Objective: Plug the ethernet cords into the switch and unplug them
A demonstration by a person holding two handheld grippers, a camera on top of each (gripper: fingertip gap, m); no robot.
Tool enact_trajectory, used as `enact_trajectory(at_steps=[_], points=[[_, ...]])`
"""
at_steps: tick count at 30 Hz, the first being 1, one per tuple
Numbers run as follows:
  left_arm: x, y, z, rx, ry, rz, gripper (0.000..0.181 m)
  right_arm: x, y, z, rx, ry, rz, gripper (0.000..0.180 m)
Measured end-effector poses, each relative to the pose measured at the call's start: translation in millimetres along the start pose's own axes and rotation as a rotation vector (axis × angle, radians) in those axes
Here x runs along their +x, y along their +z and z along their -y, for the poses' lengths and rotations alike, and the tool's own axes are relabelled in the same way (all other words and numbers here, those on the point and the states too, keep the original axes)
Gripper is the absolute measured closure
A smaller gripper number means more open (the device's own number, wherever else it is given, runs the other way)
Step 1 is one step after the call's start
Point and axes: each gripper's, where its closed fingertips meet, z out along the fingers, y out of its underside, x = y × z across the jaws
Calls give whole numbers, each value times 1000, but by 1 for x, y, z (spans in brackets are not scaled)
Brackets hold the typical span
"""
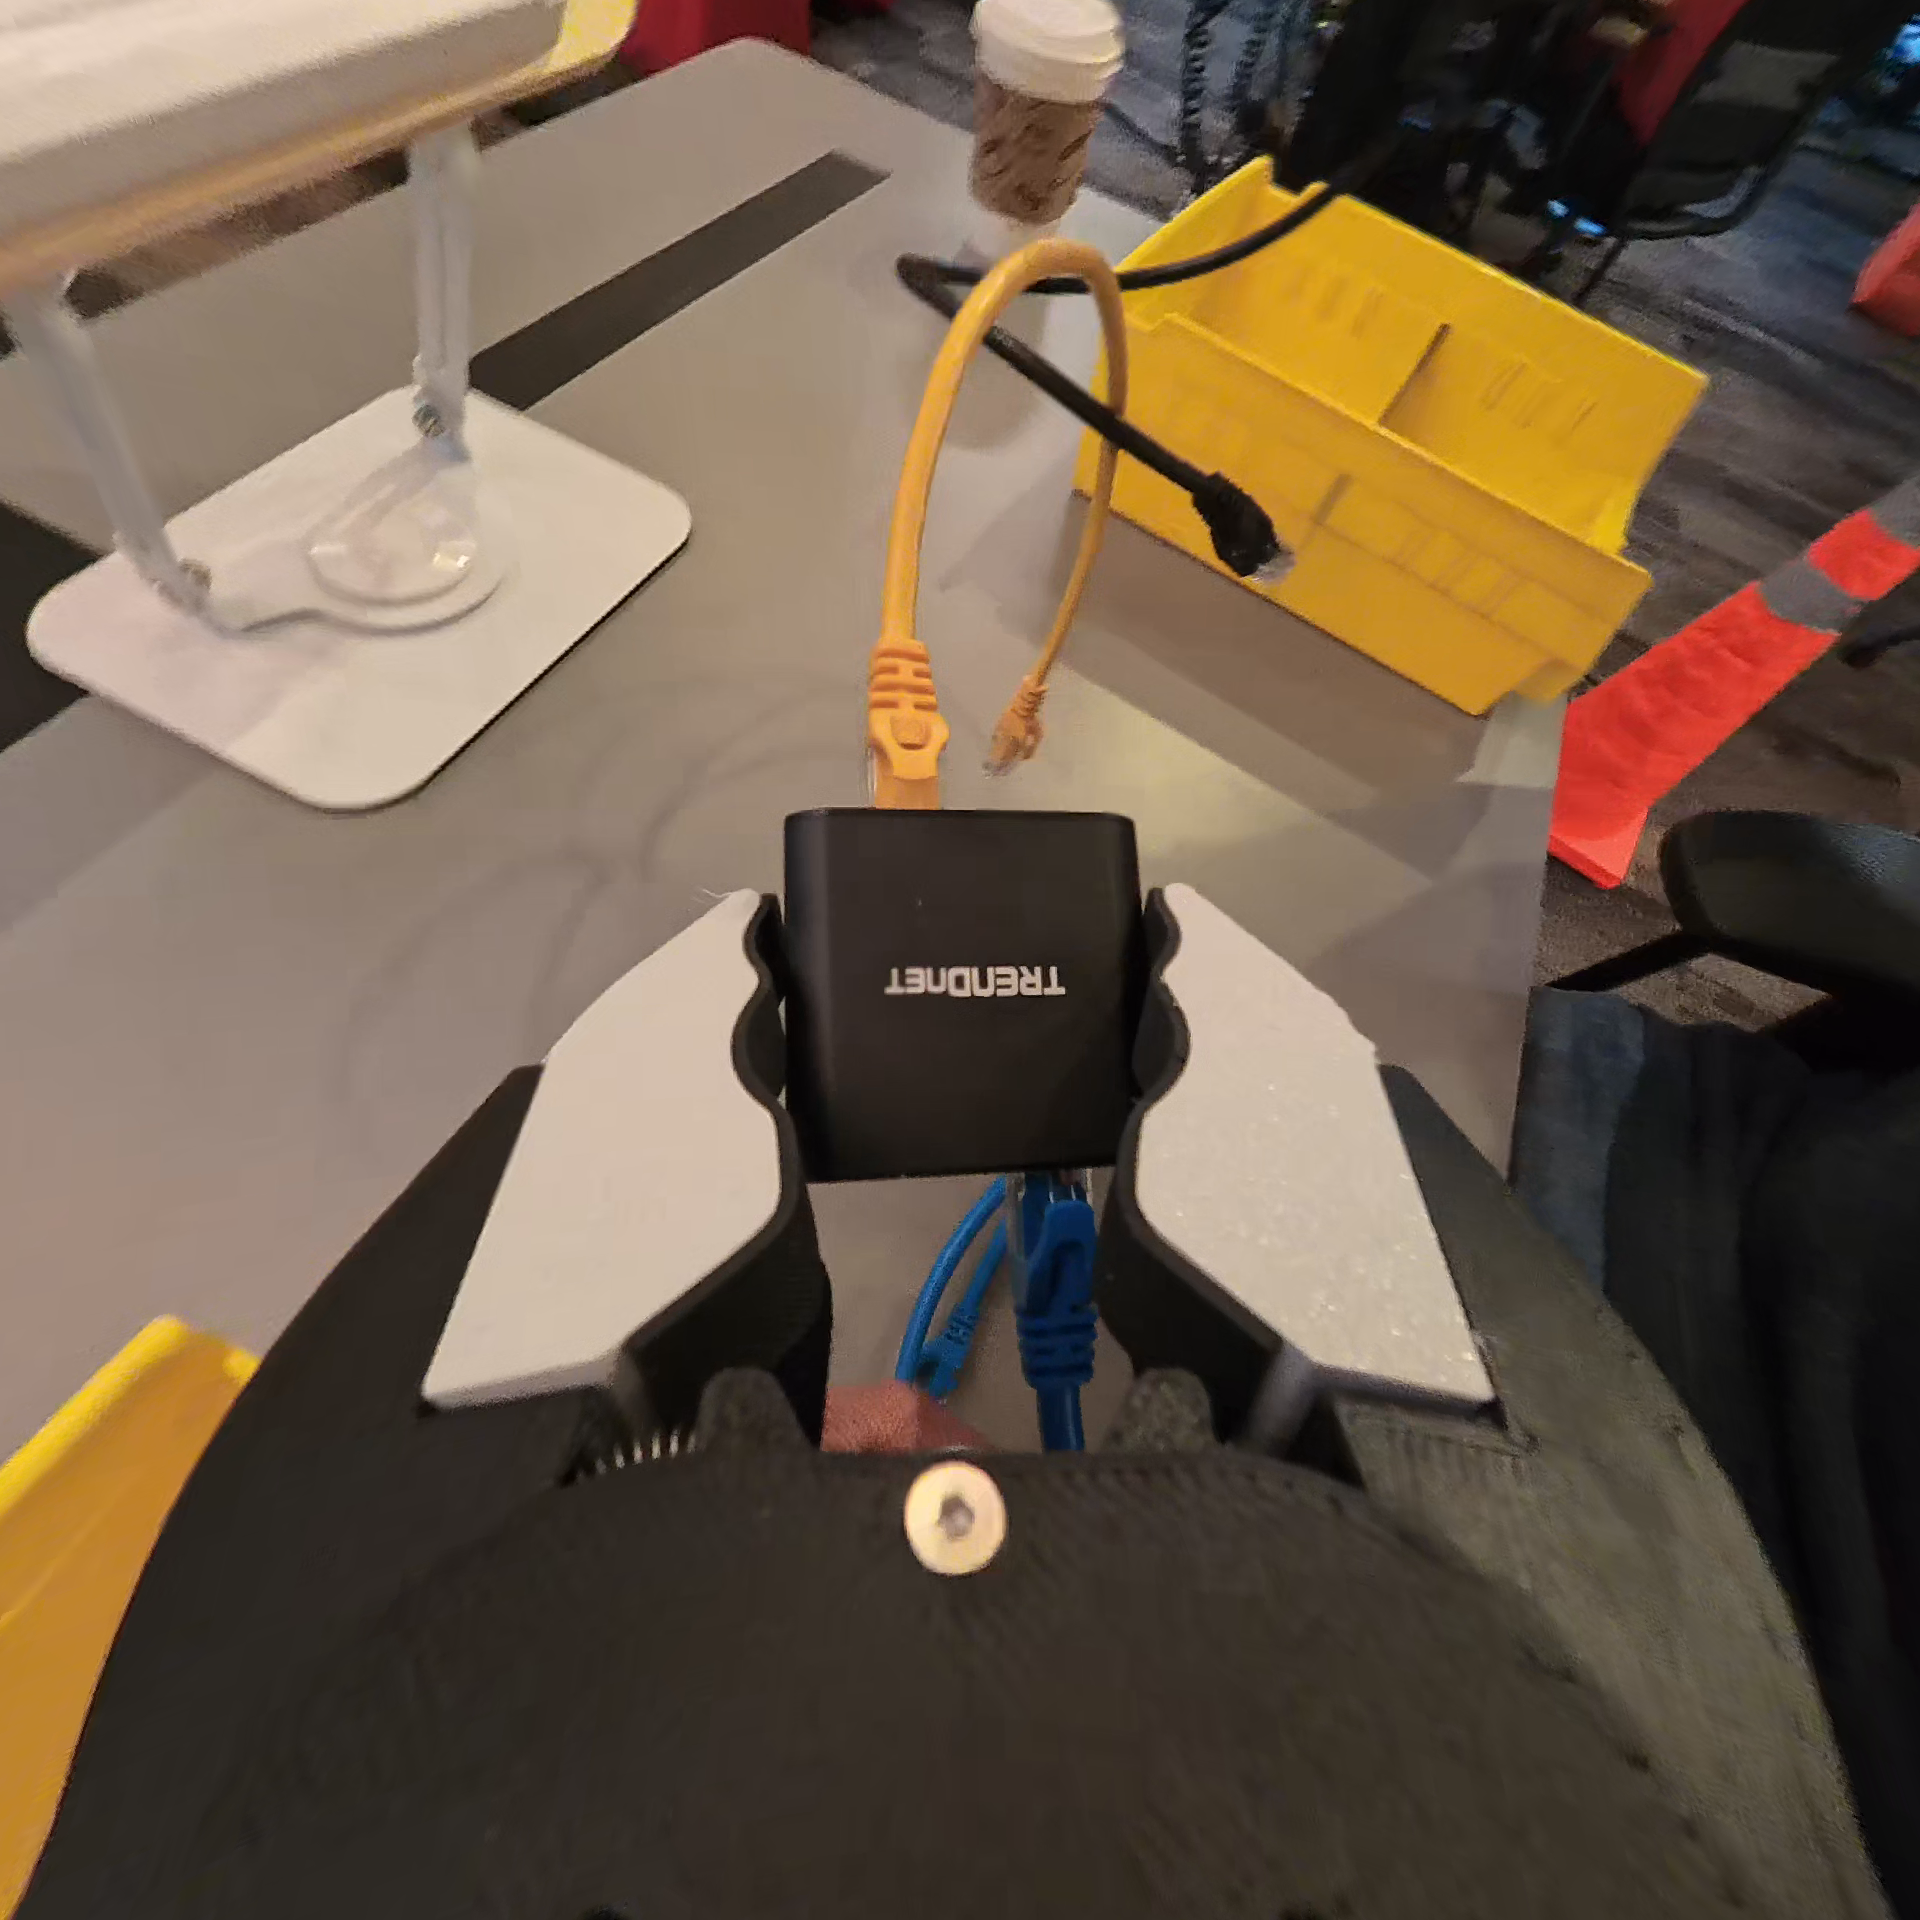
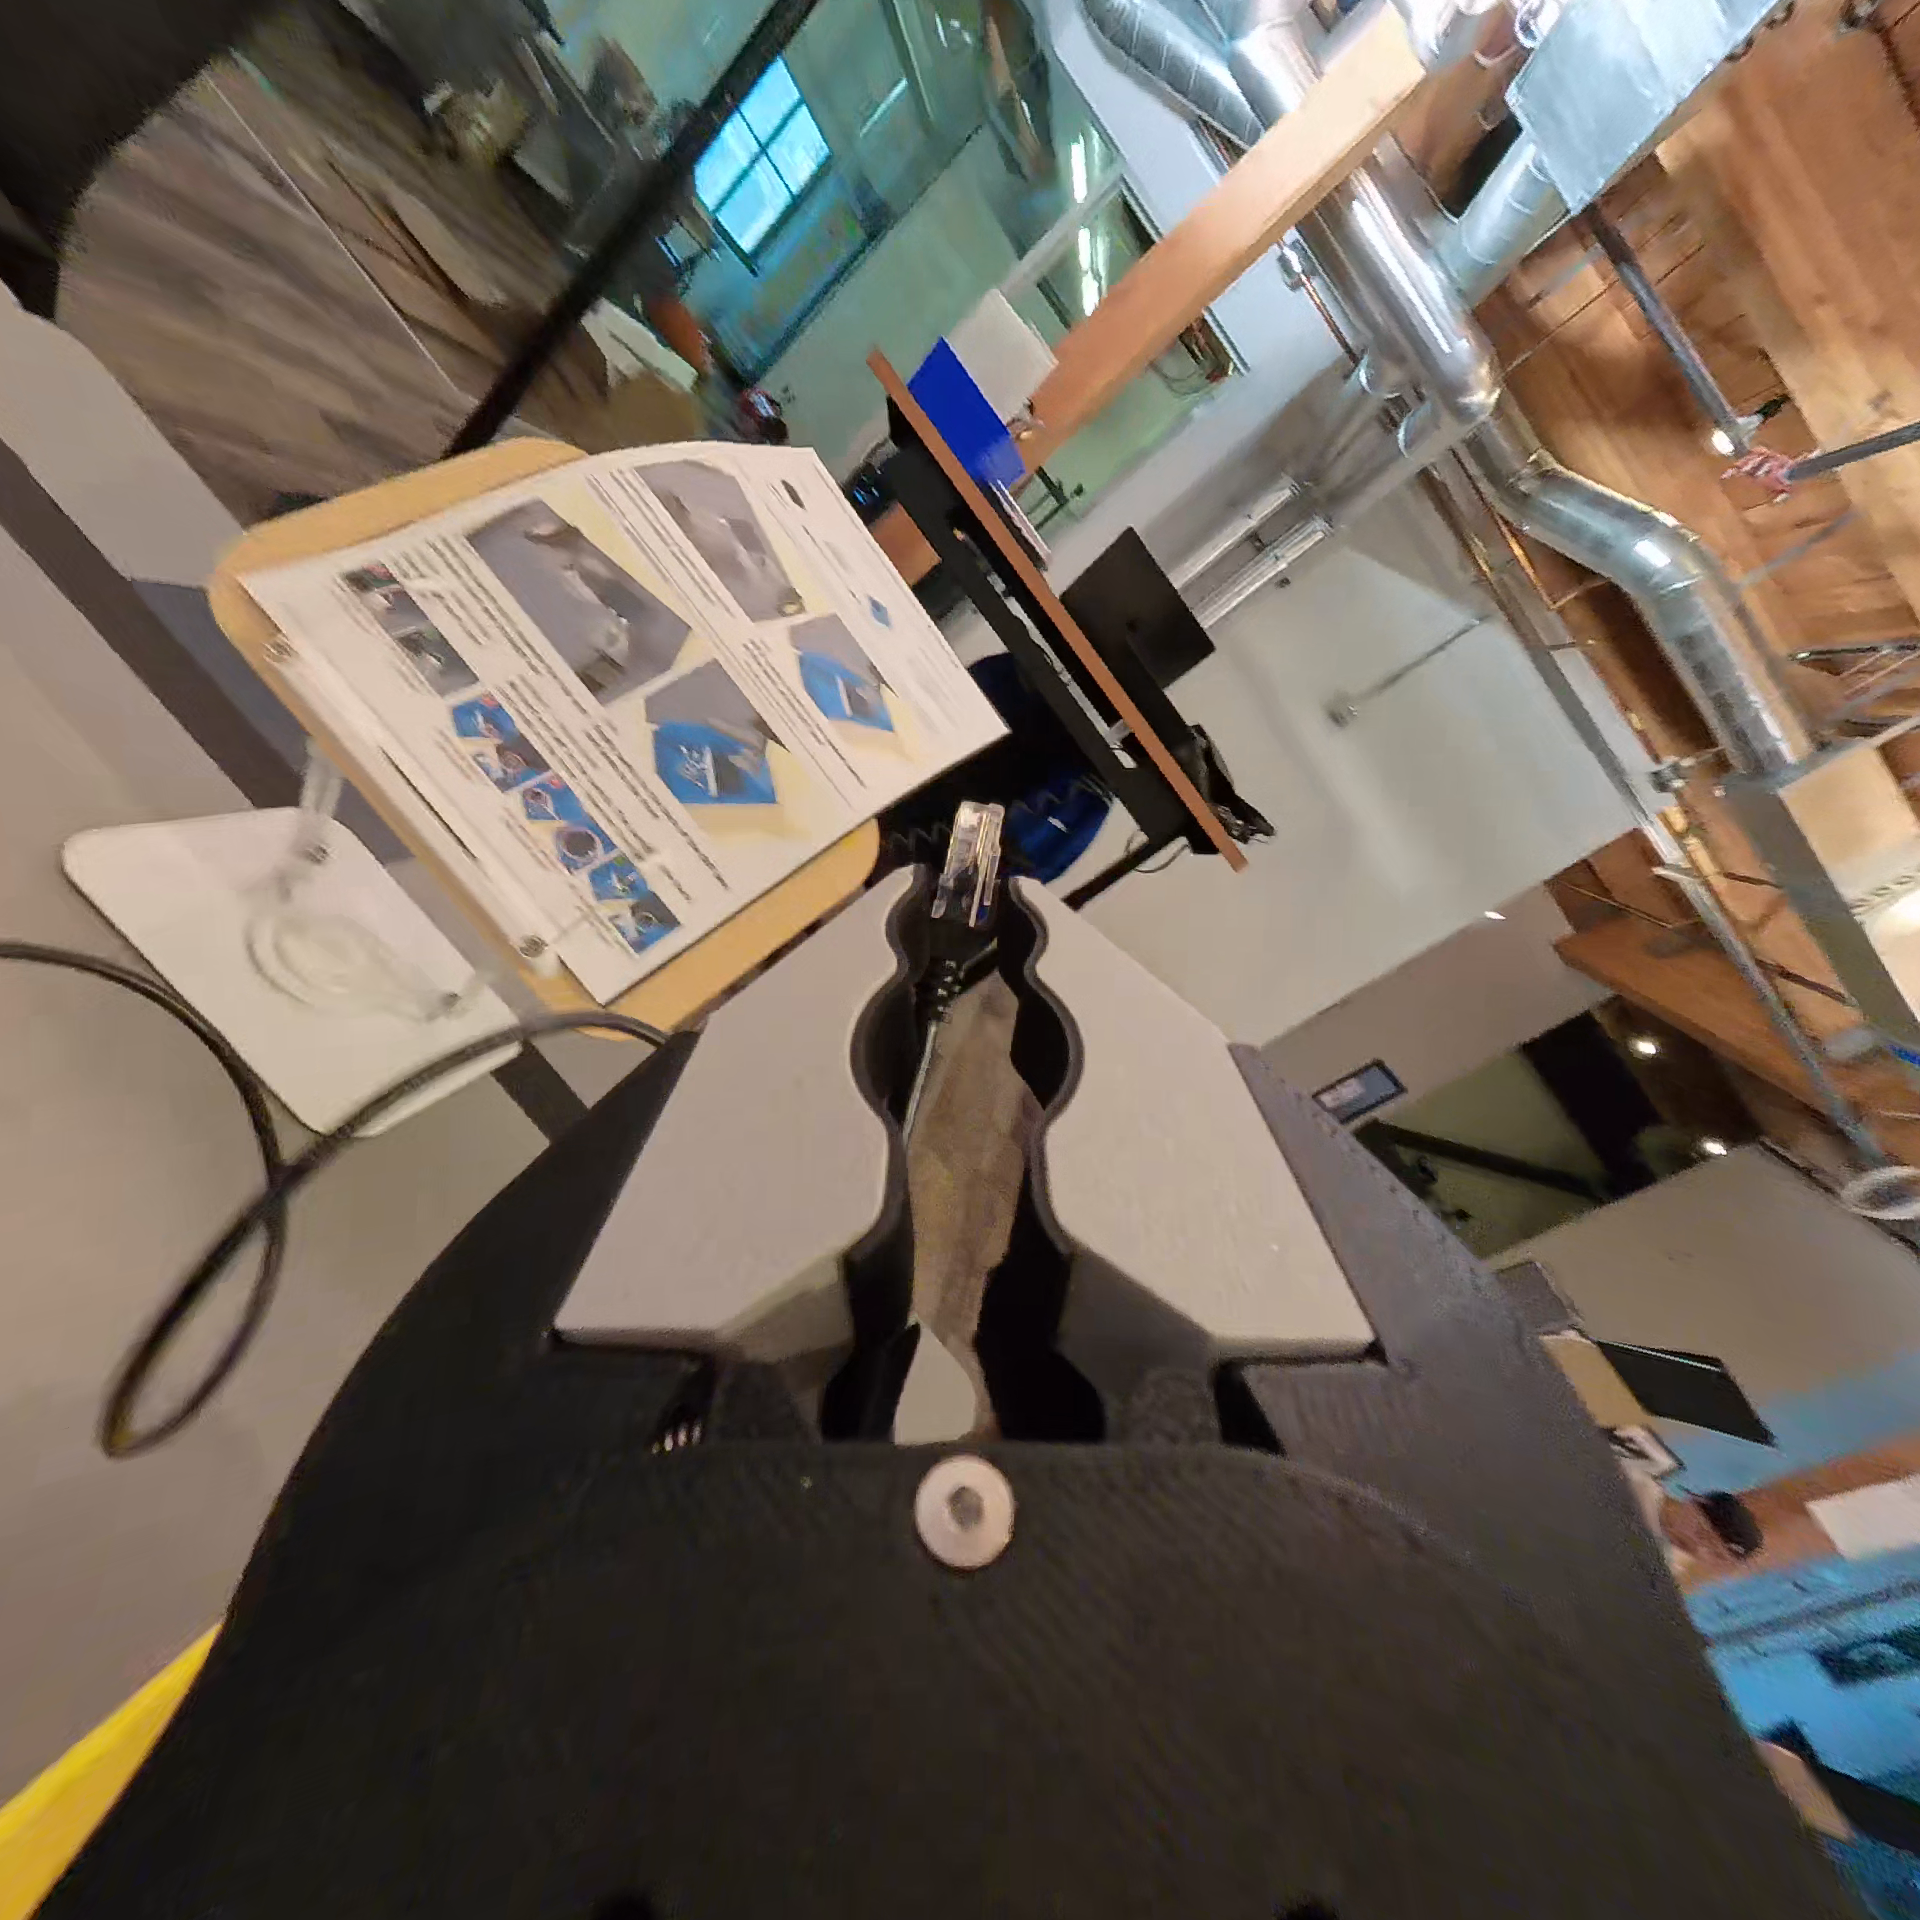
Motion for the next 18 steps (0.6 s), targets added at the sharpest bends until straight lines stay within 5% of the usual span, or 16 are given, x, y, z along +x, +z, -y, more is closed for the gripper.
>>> enact_trajectory(at_steps=[11, 18], points=[[86, 50, 29, -122, 291, -119, 115, -133, 91, 37, 22, 54, 231, 169], [111, 73, 10, -217, 424, -162, 116, -122, 127, 30, 6, 204, 183, 168]])
